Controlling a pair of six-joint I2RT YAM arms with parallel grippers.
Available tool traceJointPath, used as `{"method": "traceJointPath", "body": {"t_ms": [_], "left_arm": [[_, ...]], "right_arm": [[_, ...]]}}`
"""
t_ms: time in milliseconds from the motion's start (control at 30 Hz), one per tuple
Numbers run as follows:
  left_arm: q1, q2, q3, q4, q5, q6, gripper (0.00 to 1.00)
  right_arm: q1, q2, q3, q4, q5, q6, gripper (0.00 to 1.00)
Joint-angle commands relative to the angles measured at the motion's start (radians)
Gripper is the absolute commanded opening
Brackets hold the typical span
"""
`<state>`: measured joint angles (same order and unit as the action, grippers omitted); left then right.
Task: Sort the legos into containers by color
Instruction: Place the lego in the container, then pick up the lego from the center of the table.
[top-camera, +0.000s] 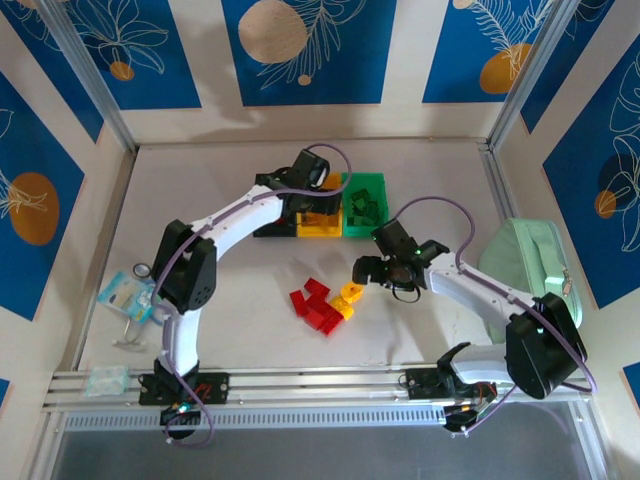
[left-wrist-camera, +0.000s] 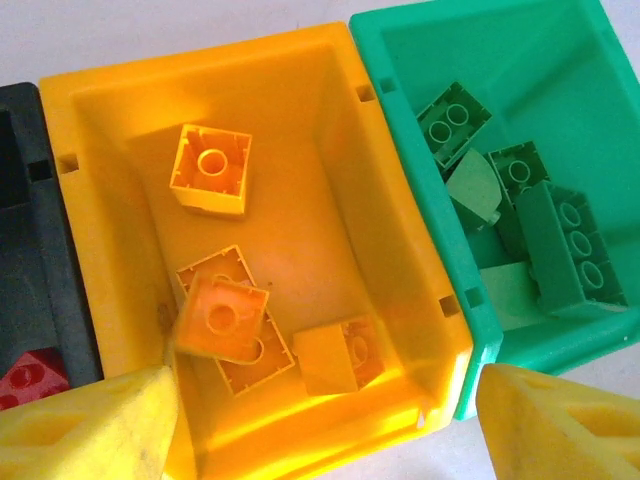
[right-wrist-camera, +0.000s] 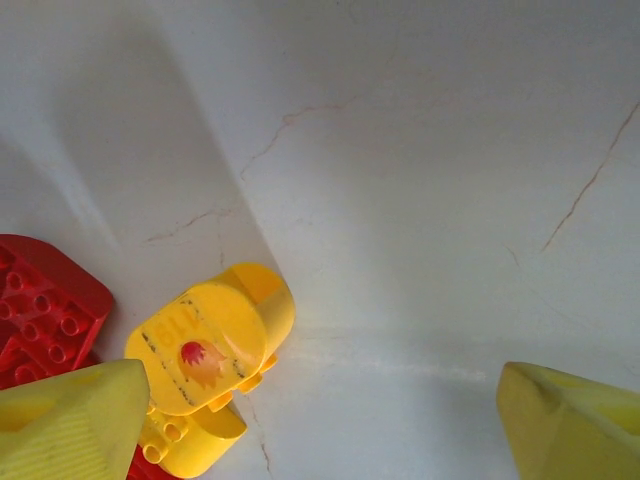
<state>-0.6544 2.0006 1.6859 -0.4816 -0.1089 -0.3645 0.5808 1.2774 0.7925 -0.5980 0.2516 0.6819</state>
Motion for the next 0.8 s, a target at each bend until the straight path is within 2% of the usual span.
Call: {"method": "traceJointPath", "body": {"t_ms": [0,233,500,767], "left_arm": [[0.003,-0.103,-0.104,0.015,0.012,-0.006,0.78],[-0.004,-0.305,-0.386,0.136,0.030,-0.037,0.76],[-0.005,-0.522,-0.710,0.235,0.017,-0.100,0.74],[-0.003,-0.627,-0.887,0.261,-0.013,-0.129,0.73]], "right_arm": [[0.008,-0.026,-0.032,-0.013,-0.007,0.003,0.91],[0.064,0.040,-0.012,0.017,-0.060,-0.039,0.91],[0.122,0.174,0.039,0.061,-0.102,-0.005,0.90],[0.138,0.338,0.113,0.059,-0.117,0.049,0.87]]}}
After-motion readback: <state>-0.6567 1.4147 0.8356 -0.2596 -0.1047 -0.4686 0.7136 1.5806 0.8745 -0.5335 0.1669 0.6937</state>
